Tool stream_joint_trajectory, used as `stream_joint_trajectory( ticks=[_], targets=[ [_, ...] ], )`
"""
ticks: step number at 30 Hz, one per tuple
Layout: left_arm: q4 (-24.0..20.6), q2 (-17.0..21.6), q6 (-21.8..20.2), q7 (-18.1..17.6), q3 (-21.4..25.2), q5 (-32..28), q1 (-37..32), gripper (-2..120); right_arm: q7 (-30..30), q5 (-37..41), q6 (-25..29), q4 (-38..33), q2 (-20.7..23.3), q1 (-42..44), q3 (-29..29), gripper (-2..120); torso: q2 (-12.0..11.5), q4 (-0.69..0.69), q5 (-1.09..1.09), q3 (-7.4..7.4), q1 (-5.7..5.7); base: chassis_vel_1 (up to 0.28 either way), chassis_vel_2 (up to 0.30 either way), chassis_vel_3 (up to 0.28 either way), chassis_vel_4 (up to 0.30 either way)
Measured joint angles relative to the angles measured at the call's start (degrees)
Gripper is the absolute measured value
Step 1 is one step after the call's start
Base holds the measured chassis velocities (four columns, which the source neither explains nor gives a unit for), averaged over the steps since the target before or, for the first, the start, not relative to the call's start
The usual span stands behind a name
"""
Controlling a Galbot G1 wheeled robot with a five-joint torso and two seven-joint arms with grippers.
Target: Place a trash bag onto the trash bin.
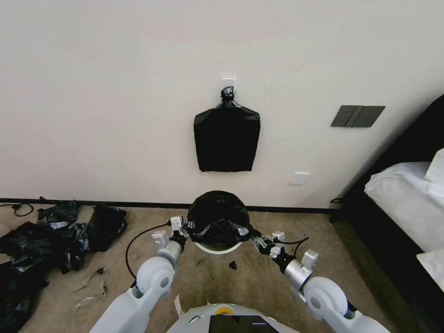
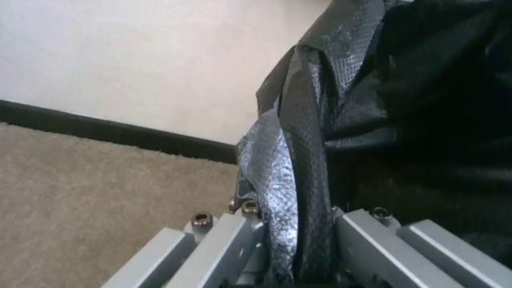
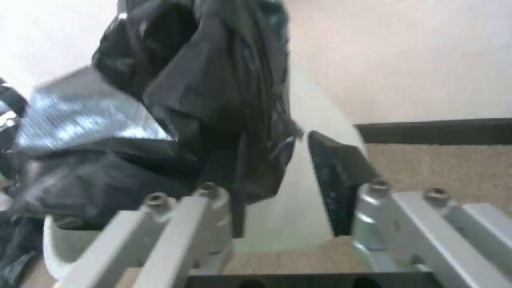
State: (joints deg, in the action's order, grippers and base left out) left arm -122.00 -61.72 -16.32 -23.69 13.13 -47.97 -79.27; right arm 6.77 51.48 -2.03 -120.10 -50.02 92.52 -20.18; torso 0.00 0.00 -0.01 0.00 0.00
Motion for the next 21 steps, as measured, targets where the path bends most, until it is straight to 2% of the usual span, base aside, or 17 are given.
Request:
stream_joint_trajectory(
  ticks=[3, 5, 8, 10, 13, 17, 19, 20, 21],
  targets=[
    [0.4, 0.4, -0.4, -0.9, 0.7, -0.9, 0.2, 1, 0.2, -0.7, 1.0, 0.1, -0.3, 1.1, -1.3, 47, 0.0, 0.0, 0.01, 0.0, 0.0, 0.0, 0.0, 0.0, 0.0],
    [0.5, 0.5, -0.4, -1.1, 0.8, -1.1, 0.3, 1, 0.4, -1.2, 1.3, 0.2, -0.3, 1.4, -1.5, 50, 0.0, 0.0, 0.01, 0.0, 0.0, 0.0, 0.0, 0.0, 0.0],
    [0.6, 0.7, -0.7, -1.7, 1.4, -2.4, 0.8, 1, 1.1, -3.0, 2.0, 0.7, -0.4, 2.1, -2.2, 65, 0.0, 0.0, 0.01, 0.0, 0.0, 0.0, 0.0, 0.0, 0.0],
    [0.6, 0.7, -0.7, -1.8, 1.5, -2.5, 0.8, 1, 1.1, -3.2, 2.1, 0.8, -0.4, 2.1, -2.2, 67, 0.0, 0.0, 0.01, 0.0, 0.0, 0.0, 0.0, 0.0, 0.0],
    [0.6, 0.8, -0.9, -2.5, 2.0, -2.7, 0.8, 1, 1.3, -3.8, 2.4, 0.5, -0.7, 2.5, -3.2, 82, 0.0, 0.0, 0.02, 0.0, 0.0, 0.0, 0.0, 0.0, 0.0],
    [0.5, 1.0, -1.0, -2.6, 2.3, -2.4, 0.3, 1, 1.7, -3.5, 2.3, -2.4, -0.5, 3.4, -5.3, 93, 0.0, 0.0, 0.02, 0.0, 0.0, 0.0, 0.0, 0.0, 0.0],
    [0.3, 1.2, -1.2, -2.2, 2.3, -0.3, -0.2, 1, 2.1, -3.3, 1.6, -6.6, 0.4, 4.8, -7.0, 99, 0.0, 0.0, 0.0, 0.0, 0.0, 0.0, 0.0, 0.0, 0.0],
    [0.3, 1.2, -1.2, -2.2, 2.3, -0.3, -0.2, 1, 2.1, -3.3, 1.6, -6.6, 0.4, 4.8, -7.0, 99, 0.0, 0.0, 0.0, 0.0, 0.0, 0.0, 0.0, 0.0, 0.0],
    [0.0, 1.4, -1.5, -1.4, 1.8, 2.1, -0.4, 1, 1.7, -3.3, 0.1, -10.1, 1.6, 5.6, -7.6, 100, 0.0, 0.0, 0.01, 0.0, 0.0, 0.0, 0.0, 0.0, 0.0]
  ],
)
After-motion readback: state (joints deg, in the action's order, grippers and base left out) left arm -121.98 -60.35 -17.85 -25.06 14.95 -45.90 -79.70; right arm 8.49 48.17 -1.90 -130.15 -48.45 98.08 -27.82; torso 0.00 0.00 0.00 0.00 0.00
